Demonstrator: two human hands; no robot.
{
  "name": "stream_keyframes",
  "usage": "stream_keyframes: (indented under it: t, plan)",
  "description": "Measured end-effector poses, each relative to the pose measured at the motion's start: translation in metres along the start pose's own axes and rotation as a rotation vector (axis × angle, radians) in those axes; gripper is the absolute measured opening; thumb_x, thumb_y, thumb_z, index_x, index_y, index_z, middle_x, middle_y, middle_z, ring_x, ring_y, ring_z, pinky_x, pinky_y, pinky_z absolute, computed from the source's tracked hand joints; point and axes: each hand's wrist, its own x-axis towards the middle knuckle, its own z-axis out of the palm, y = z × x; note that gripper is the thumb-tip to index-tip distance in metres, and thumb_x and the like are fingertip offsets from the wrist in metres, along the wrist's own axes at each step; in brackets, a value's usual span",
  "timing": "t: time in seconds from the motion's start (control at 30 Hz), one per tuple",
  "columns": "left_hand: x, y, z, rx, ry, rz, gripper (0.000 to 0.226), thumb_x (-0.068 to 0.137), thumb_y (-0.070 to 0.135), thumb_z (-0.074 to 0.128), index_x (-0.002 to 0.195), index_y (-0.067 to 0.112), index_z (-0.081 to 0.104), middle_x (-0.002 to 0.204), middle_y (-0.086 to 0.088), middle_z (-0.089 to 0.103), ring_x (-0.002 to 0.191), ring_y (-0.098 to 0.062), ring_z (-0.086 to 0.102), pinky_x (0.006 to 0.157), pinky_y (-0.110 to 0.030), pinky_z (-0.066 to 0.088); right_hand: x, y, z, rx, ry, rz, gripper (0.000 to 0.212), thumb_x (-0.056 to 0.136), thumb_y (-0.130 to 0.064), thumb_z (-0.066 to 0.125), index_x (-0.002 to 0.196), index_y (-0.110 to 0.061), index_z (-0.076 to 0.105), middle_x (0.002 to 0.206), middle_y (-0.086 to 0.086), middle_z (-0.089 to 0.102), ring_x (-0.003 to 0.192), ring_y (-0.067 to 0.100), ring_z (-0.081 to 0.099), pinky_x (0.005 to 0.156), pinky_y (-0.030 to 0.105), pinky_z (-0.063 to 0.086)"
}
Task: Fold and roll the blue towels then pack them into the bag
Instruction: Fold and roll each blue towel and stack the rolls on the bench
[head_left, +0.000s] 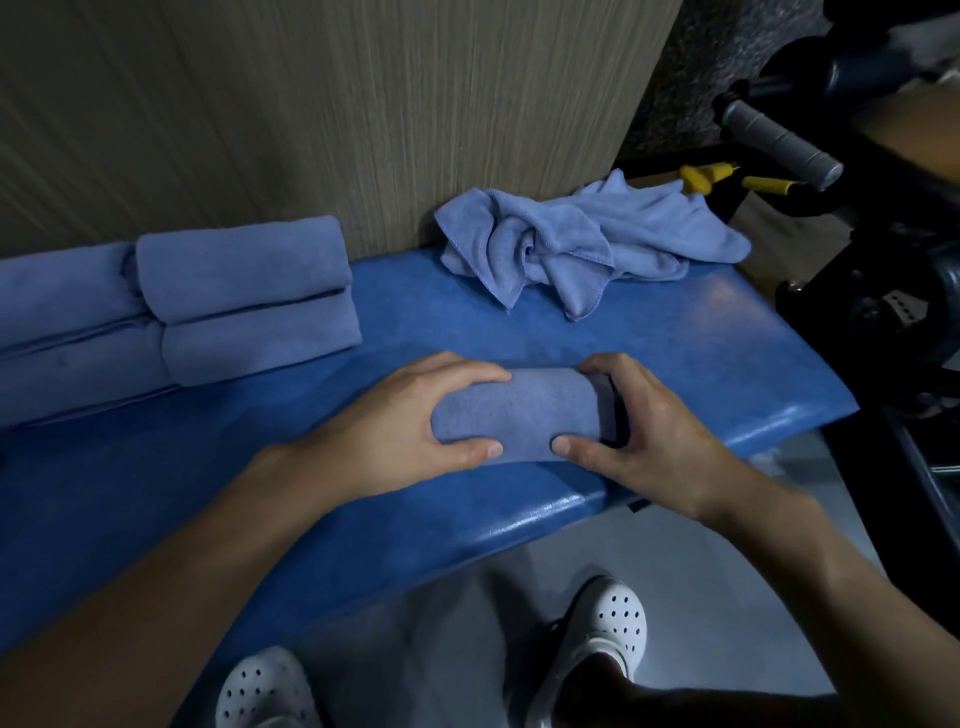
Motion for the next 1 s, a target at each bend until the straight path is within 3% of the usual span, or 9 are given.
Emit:
stream_keyframes:
  t: [0.07, 0.2, 0.33, 0.43, 0.57, 0.67, 0.77, 1.0]
  plan:
    - [-0.004, 0.002, -0.002, 0.012, 0.008, 0.009, 0.06, 0.076, 0.047, 0.075, 0.13, 0.034, 0.056, 0.12, 0.019, 0.055, 0.115, 0.002, 0.054, 0.099, -0.015, 0.04, 0.001, -0.003, -0.001, 0.016, -0.025, 0.002, 0.069, 0.069, -0.047, 0.081, 0.126, -0.026, 0.048, 0.117, -0.006, 0.051, 0.104, 0.003, 0.049, 0.087, 0.005, 0.035]
    - [-0.021, -0.002, -0.017, 0.03, 0.036, -0.039, 0.057, 0.078, 0.038, 0.08, 0.13, 0.033, 0.057, 0.122, 0.018, 0.056, 0.115, 0.003, 0.053, 0.102, -0.018, 0.04, 0.01, -0.02, 0.013, 0.021, -0.034, -0.004, 0.071, 0.07, -0.038, 0.084, 0.13, -0.022, 0.05, 0.121, -0.003, 0.052, 0.105, 0.007, 0.05, 0.084, 0.001, 0.034]
    - [-0.055, -0.015, -0.043, 0.061, 0.07, -0.148, 0.054, 0.078, 0.04, 0.078, 0.126, 0.041, 0.056, 0.121, 0.02, 0.054, 0.115, 0.003, 0.052, 0.102, -0.02, 0.041, 0.026, -0.052, 0.042, 0.028, -0.089, -0.031, 0.07, 0.073, -0.04, 0.082, 0.132, -0.022, 0.047, 0.122, -0.003, 0.048, 0.106, 0.01, 0.049, 0.087, 0.014, 0.036]
    - [-0.087, -0.024, -0.063, 0.107, 0.119, -0.206, 0.051, 0.079, 0.042, 0.075, 0.126, 0.037, 0.057, 0.12, 0.018, 0.052, 0.114, 0.002, 0.051, 0.103, -0.025, 0.041, 0.037, -0.082, 0.064, 0.035, -0.126, -0.066, 0.068, 0.074, -0.037, 0.082, 0.13, -0.019, 0.049, 0.121, 0.001, 0.045, 0.104, 0.011, 0.048, 0.091, 0.021, 0.04]
    - [-0.132, -0.031, -0.082, 0.416, 0.273, -0.258, 0.05, 0.081, 0.057, 0.053, 0.121, 0.027, 0.061, 0.118, 0.01, 0.053, 0.112, -0.013, 0.05, 0.096, -0.036, 0.042, 0.049, -0.127, 0.1, 0.058, -0.176, -0.096, 0.069, 0.075, -0.036, 0.081, 0.132, -0.014, 0.05, 0.121, 0.002, 0.039, 0.107, 0.013, 0.047, 0.092, 0.013, 0.034]
    - [-0.167, -0.033, -0.094, 0.557, 0.388, -0.24, 0.043, 0.085, 0.049, 0.05, 0.112, 0.02, 0.065, 0.112, 0.005, 0.055, 0.103, -0.018, 0.051, 0.086, -0.037, 0.047, 0.055, -0.16, 0.13, 0.075, -0.19, -0.111, 0.072, 0.076, -0.038, 0.08, 0.135, -0.014, 0.047, 0.12, -0.001, 0.037, 0.106, 0.009, 0.043, 0.098, 0.019, 0.036]
    - [-0.2, -0.035, -0.1, 0.657, 0.388, -0.25, 0.038, 0.088, 0.043, 0.048, 0.11, 0.018, 0.066, 0.111, 0.002, 0.056, 0.1, -0.021, 0.054, 0.08, -0.037, 0.049, 0.063, -0.192, 0.157, 0.112, -0.183, -0.101, 0.084, 0.077, -0.035, 0.08, 0.143, -0.013, 0.033, 0.124, -0.005, 0.03, 0.114, 0.006, 0.034, 0.1, 0.02, 0.034]
    - [-0.236, -0.04, -0.116, 0.742, 0.354, -0.421, 0.045, 0.09, 0.046, 0.043, 0.122, 0.019, 0.062, 0.122, 0.0, 0.056, 0.113, -0.023, 0.052, 0.092, -0.038, 0.046, 0.075, -0.232, 0.195, 0.207, -0.123, -0.043, 0.056, 0.076, -0.031, 0.082, 0.108, -0.019, 0.037, 0.113, 0.002, 0.045, 0.101, 0.014, 0.045, 0.074, 0.016, 0.034]
